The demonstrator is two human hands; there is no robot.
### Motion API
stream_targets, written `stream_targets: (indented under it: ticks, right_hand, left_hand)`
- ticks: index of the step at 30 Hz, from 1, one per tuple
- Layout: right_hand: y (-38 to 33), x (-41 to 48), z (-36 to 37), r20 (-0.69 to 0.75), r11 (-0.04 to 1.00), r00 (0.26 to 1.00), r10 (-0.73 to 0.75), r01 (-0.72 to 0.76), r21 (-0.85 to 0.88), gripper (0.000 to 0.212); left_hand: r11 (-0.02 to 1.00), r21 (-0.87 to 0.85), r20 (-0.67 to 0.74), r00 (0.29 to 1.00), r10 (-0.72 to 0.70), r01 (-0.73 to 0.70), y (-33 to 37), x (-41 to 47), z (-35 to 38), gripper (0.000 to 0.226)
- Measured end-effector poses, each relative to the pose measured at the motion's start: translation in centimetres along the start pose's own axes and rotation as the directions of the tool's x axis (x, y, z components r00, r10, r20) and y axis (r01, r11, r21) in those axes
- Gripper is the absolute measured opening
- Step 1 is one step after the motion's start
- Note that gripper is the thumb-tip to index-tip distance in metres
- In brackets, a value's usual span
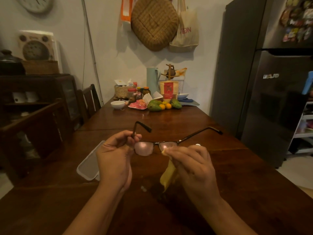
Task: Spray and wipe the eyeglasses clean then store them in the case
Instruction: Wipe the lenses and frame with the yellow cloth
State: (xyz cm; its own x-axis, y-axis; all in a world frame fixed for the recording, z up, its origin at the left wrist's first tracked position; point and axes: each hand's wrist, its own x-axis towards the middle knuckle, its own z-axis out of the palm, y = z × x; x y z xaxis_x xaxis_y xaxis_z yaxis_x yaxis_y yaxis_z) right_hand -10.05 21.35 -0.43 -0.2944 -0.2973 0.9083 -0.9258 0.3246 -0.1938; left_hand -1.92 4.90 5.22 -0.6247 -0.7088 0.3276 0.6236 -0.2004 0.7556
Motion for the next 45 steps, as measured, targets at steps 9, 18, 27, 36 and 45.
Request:
stream_targets:
  ticks: [9, 18, 27, 36, 45]
  right_hand:
    - [0.4, -0.2, 0.0, -0.001, 0.987, 0.993, 0.121, -0.121, -0.108, 0.032]
    - [0.3, 0.2, -0.8, 0.113, 0.950, 0.990, 0.082, -0.043, -0.310, 0.040]
    - [0.6, 0.2, 0.1, 0.175, 0.964, 0.977, 0.123, -0.076, -0.254, 0.045]
    - [0.9, 0.2, -1.0, 0.061, 0.946, 0.997, 0.050, -0.028, -0.324, 0.036]
    - [1.2, 0.3, -0.5, 0.134, 0.986, 0.990, 0.035, -0.012, -0.164, 0.057]
  left_hand:
    - [0.994, -0.110, 0.018, 1.000, -0.001, 0.003, -0.1, 0.2, 0.0, 0.045]
    - [0.980, -0.186, -0.014, 0.997, -0.080, 0.076, 0.0, 0.0, 0.2, 0.021]
    - [0.978, -0.172, 0.034, 0.993, -0.112, 0.116, -0.5, -0.9, 0.9, 0.020]
    - [0.978, -0.186, 0.049, 0.995, -0.089, 0.097, 0.3, 0.0, 0.3, 0.015]
    - [0.977, -0.184, 0.074, 0.992, -0.098, 0.110, -0.1, -0.1, 0.2, 0.041]
